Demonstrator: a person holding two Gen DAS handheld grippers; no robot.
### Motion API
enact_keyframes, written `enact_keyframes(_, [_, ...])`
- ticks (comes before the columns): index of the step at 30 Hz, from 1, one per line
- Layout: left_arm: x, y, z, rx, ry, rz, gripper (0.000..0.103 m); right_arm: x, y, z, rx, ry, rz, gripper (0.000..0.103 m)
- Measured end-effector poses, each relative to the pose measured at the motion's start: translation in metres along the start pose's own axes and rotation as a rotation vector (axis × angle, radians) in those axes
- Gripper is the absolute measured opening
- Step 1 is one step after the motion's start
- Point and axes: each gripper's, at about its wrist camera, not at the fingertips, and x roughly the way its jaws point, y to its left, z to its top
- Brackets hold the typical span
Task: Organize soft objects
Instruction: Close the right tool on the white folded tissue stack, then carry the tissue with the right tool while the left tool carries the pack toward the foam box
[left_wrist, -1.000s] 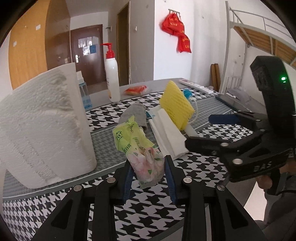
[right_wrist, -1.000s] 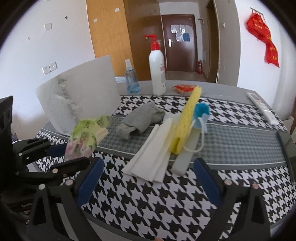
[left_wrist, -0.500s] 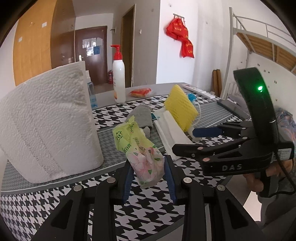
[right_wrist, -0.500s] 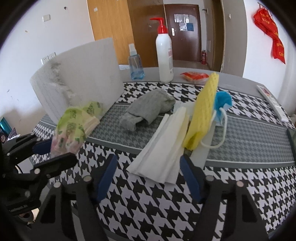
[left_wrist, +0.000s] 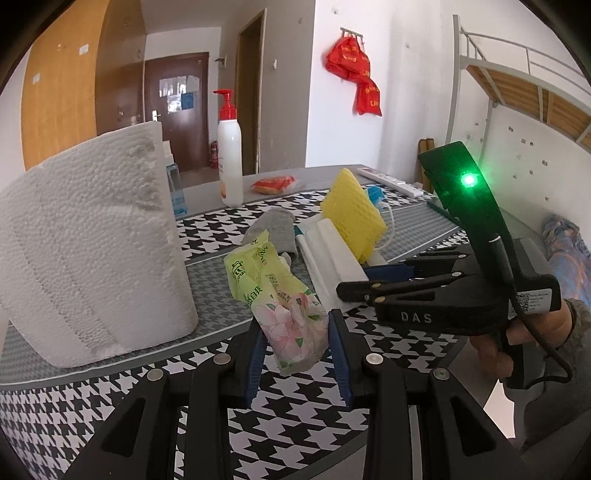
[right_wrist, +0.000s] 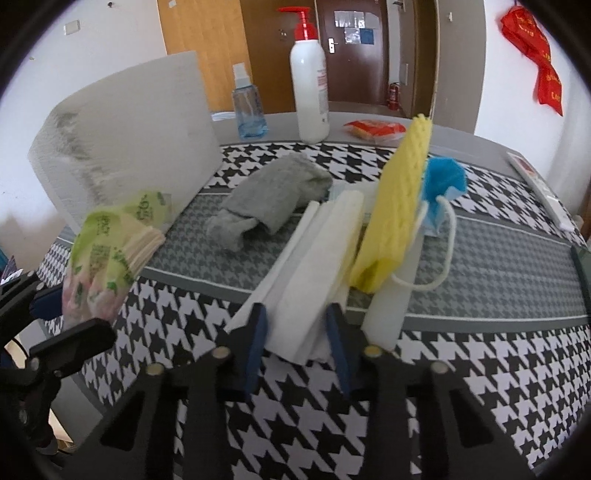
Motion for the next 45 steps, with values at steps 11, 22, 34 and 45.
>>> enact_keyframes(11, [0.001, 0.002, 0.005, 0.004, -0.016, 0.011, 0.035, -0.017, -0.003, -0.002, -0.008, -0.037, -0.012, 0.009])
enact_keyframes(22, [-0.006, 0.001, 0.012, 0.019, -0.046, 0.02, 0.035, -0.05, -0.004, -0.005, -0.003, -0.115, -0.022, 0.009])
enact_keyframes(34, [-0.023, -0.001, 0.021, 0.039, -0.094, 0.027, 0.035, -0.076, 0.003, -0.007, -0.023, -0.182, -0.022, 0.009])
enact_keyframes(45, [-0.036, -0.005, 0.033, 0.064, -0.139, 0.032, 0.035, -0.098, 0.006, 0.002, -0.034, -0.248, -0.03, 0.009])
